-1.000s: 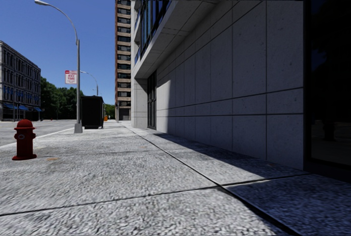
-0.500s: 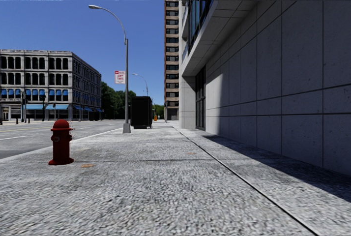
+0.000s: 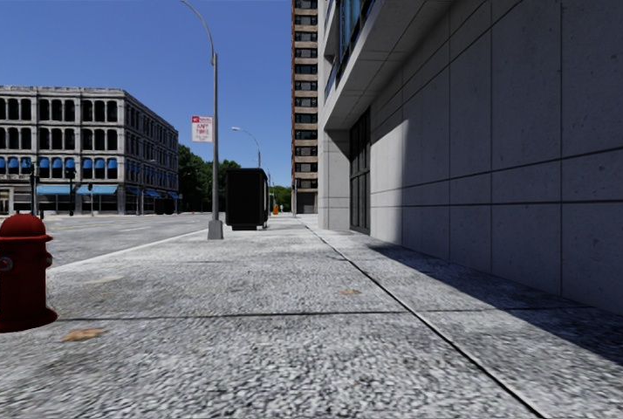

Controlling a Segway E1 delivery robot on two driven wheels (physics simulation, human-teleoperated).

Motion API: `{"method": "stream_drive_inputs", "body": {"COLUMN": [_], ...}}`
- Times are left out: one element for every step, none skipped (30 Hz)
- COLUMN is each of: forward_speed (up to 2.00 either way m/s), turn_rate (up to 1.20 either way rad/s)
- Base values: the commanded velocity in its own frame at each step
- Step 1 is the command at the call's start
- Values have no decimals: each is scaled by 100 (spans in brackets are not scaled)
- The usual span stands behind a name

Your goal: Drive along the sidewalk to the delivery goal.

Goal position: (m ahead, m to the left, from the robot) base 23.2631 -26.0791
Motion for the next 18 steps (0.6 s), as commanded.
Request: {"method": "stream_drive_inputs", "body": {"forward_speed": [200, 200, 200, 200, 200, 200, 200, 200, 200, 200, 200, 200, 200, 200, 200, 200, 200, 200], "turn_rate": [0, 0, 0, 0, 0, 0, 0, 0, 0, 0, 4, 5, 9, 9, 15, 21, 23, 23]}}
